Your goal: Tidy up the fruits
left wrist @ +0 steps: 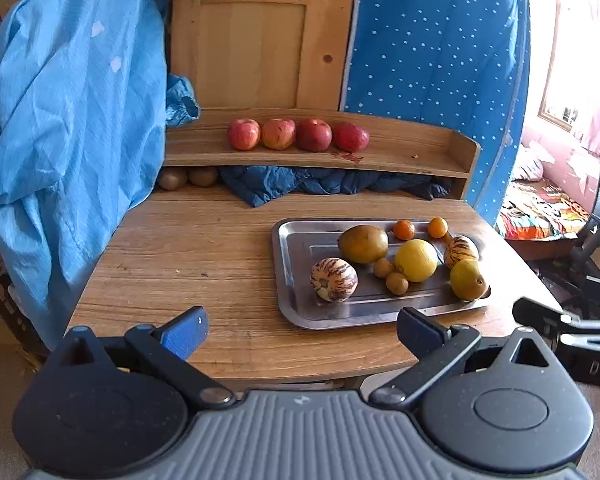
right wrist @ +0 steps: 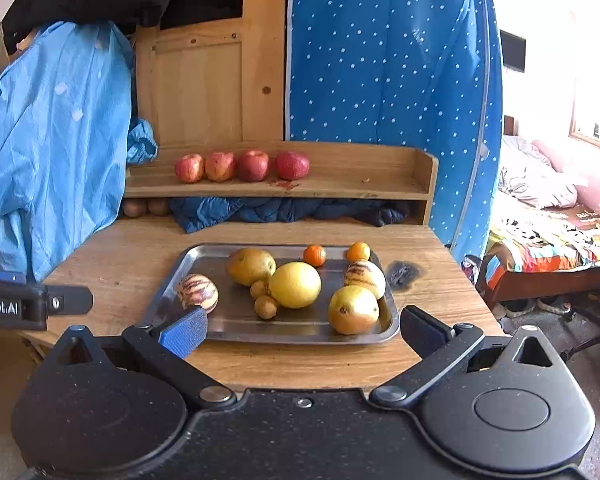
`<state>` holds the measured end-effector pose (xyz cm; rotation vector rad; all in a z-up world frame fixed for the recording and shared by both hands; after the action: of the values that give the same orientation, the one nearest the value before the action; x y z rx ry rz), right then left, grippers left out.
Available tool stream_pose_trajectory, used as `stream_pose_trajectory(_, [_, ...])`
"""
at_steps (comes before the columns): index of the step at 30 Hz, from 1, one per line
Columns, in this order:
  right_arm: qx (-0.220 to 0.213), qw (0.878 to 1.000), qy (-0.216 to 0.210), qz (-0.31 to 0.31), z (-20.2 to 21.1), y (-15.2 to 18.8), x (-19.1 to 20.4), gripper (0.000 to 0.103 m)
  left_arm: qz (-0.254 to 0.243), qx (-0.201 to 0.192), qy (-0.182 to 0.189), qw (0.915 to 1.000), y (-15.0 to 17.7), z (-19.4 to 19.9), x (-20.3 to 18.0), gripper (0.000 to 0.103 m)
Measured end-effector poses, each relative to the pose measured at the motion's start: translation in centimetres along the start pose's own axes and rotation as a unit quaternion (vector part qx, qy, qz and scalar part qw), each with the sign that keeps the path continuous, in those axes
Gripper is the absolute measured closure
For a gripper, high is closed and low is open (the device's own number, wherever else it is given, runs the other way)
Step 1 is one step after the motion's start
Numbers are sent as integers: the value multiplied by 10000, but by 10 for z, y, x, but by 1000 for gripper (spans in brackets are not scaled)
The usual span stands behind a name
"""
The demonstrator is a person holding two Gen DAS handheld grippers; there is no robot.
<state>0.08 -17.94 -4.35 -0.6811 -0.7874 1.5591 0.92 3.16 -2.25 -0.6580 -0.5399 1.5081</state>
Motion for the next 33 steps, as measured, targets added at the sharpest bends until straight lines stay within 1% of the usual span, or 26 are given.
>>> stream_pose_trajectory(2, [-8, 10000, -23, 45, 2, -1, -1, 1, 22, 5, 21, 10000, 1, 1, -2, 1])
stream_pose_trajectory(6, [18, 10000, -42, -6, 3, -1, -6, 1, -85, 3, 56, 9999, 2, 3, -8, 1])
stream_pose_trajectory(10, [85, 9999, -124, -13, 2, 0, -5, 1, -61, -25, 20, 10000, 2, 4, -8, 1])
stream_pose_trajectory(20, [45, 9999, -152, 5, 3, -2, -4, 1, -55, -28, -42, 10000, 2, 7, -7, 1])
stream_pose_trajectory(33, [34, 9996, -250, -88, 5, 0, -3, 1, -168, 34, -64, 9998, 1, 5, -8, 1])
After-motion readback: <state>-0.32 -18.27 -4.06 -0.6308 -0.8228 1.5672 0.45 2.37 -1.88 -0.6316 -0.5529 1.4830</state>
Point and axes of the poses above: each gripper's, at about its wrist camera, not at the fingertips, and z roughly against the way its jaws point, x to its left, y to its underside, the point moved 5 cm from there along -z, roughly the way its jaws point, and after that the axes turned 8 degrees about x, right-handed, at the moved point
